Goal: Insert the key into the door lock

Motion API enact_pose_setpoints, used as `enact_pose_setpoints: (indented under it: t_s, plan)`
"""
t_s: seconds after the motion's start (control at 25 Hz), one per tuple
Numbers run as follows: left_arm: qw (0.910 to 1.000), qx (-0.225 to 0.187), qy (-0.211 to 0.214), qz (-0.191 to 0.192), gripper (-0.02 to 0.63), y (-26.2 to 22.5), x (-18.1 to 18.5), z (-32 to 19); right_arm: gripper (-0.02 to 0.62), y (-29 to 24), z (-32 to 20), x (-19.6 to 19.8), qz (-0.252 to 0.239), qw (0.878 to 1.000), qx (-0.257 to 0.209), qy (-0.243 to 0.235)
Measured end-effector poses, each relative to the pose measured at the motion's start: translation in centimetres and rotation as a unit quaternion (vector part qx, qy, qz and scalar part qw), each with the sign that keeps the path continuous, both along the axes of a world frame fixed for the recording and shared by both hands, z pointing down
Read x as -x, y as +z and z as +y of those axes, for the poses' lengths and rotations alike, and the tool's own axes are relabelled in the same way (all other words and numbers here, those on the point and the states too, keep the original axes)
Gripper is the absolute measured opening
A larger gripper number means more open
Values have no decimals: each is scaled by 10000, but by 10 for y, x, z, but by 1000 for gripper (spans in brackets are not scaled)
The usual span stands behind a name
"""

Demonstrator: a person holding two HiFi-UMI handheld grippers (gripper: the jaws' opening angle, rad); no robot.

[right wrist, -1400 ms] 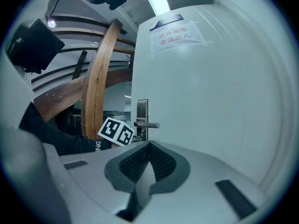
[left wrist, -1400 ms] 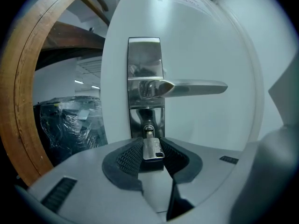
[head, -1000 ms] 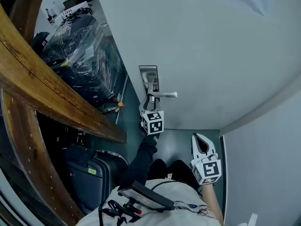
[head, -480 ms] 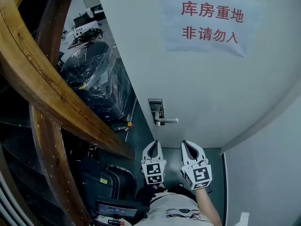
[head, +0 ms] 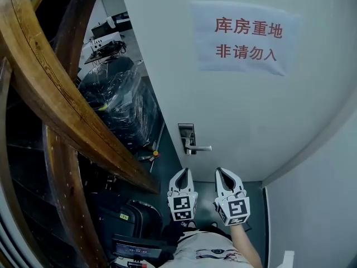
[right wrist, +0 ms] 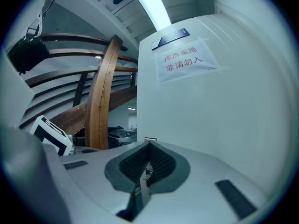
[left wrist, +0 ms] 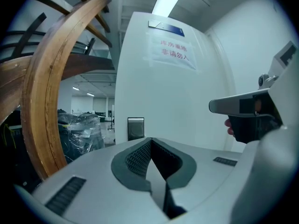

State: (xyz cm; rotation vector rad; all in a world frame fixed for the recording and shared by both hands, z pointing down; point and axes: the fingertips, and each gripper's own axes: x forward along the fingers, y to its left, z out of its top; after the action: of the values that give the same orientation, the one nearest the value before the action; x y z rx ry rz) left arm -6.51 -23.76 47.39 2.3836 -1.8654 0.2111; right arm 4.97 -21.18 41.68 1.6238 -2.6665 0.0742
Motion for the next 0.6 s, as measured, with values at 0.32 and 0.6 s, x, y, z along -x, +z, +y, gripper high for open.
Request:
enact_pose_setpoints:
  t_s: [0.32,0.6]
  plan:
    - [9999,-101,92,-46,3,-9,-7,6,6,-4,7,-7,144,9998,-81,82]
    - [9999,-108,117,-22,3,-12,-7,11,6,-4,12,-3,175,9998,-66,34]
